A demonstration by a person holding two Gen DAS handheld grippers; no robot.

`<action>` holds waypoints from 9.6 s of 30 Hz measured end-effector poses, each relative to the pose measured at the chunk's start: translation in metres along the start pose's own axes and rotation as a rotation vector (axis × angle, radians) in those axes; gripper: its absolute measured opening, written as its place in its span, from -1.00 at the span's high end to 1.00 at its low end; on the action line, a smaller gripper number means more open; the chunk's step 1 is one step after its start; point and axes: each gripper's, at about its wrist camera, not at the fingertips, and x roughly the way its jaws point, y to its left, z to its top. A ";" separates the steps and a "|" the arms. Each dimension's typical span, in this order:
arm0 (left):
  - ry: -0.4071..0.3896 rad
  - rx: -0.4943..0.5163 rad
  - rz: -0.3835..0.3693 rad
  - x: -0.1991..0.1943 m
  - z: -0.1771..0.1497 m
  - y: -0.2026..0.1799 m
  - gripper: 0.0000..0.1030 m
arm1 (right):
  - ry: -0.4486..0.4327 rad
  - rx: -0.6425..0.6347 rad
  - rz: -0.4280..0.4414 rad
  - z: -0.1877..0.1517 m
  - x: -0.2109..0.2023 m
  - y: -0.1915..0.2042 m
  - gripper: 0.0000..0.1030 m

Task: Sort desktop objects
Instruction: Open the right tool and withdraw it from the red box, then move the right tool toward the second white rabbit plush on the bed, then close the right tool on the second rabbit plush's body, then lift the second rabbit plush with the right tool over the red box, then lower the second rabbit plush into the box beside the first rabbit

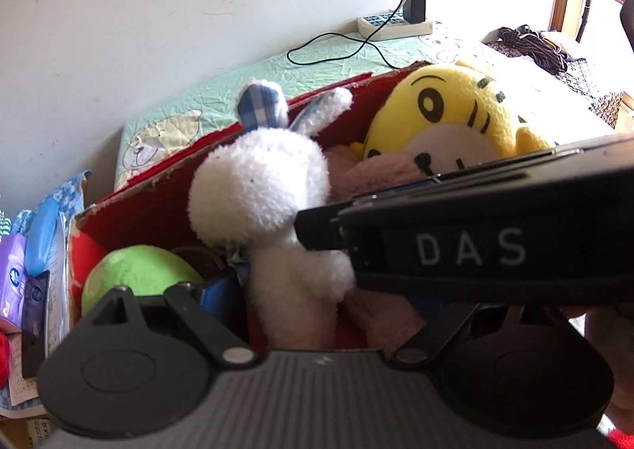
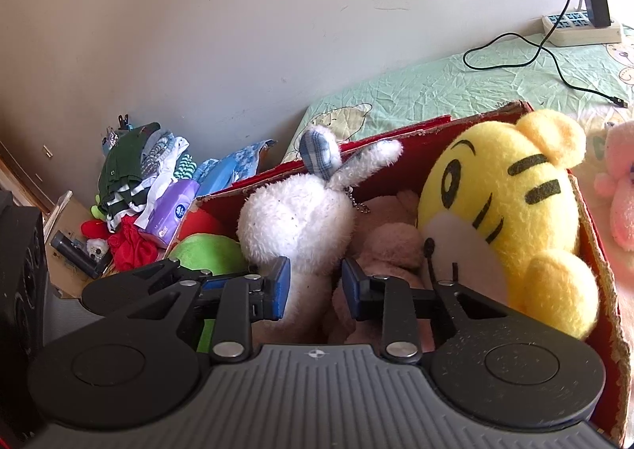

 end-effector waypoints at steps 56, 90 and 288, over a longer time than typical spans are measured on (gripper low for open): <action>-0.015 -0.084 0.165 -0.082 0.002 -0.047 -0.80 | -0.068 -0.024 0.022 -0.037 -0.097 0.020 0.37; 0.001 0.108 0.048 -0.065 0.033 -0.207 -0.77 | -0.054 0.191 -0.083 -0.055 -0.174 -0.110 0.37; 0.010 -0.225 -0.127 -0.038 -0.015 0.006 -0.67 | 0.125 0.064 0.180 -0.009 -0.037 -0.009 0.31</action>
